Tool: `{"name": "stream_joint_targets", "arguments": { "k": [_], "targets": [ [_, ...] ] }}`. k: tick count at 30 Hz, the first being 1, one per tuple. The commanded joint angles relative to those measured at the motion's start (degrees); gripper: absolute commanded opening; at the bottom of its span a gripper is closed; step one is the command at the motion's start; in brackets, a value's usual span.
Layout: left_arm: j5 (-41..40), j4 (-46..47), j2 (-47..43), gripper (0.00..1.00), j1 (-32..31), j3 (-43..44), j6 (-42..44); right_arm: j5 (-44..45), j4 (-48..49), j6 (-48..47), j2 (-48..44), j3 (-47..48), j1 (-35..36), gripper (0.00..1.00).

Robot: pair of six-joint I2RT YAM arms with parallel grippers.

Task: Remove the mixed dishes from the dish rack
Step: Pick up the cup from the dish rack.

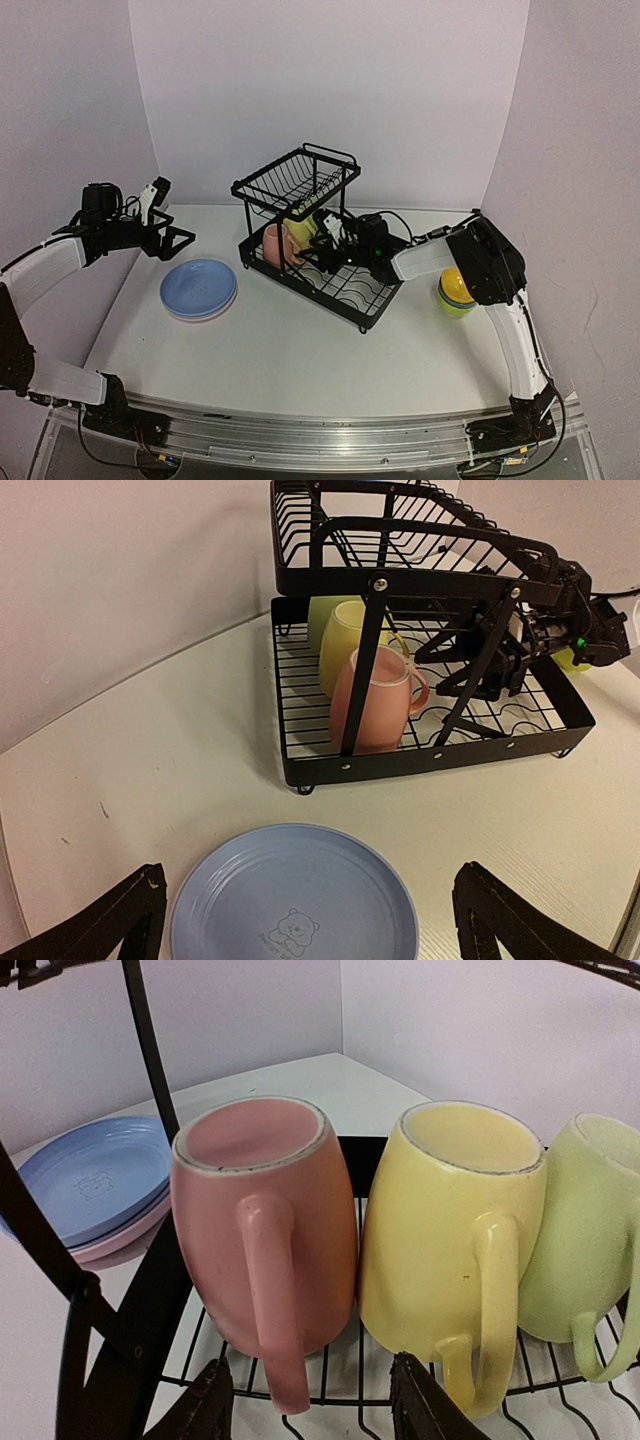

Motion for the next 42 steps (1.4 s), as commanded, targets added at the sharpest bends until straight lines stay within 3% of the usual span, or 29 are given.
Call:
{"name": "stream_joint_targets", "arguments": {
  "k": [1,11,20,23,29,42],
  "targets": [
    [0.6,2.4,0.3,0.99,0.1,0.8,1.0,1.8,2.3,1.4,4.7,3.9,0.5,0.49],
    [0.1,2.3,1.4,0.99,0.1,1.8,1.8,-0.3,2.3,3.2,8.3,8.8,0.5,0.43],
    [-1.1,2.0,1.8,0.98,0.1,1.8,2.9,-3.3,1.9,5.2,10.0,11.7,0.8,0.32],
    [-1.7,1.8,1.9,0.98,0.1,2.0,3.5,-4.2,1.6,5.4,10.5,12.7,1.0,0.24],
    [-2.5,1.4,1.7,0.98,0.1,1.7,4.2,-3.5,1.4,3.8,7.8,9.9,1.3,0.00],
    [-2.3,1.9,0.8,0.98,0.1,0.9,4.6,6.1,1.1,-6.7,-7.8,-6.1,1.3,0.00]
  ]
}}
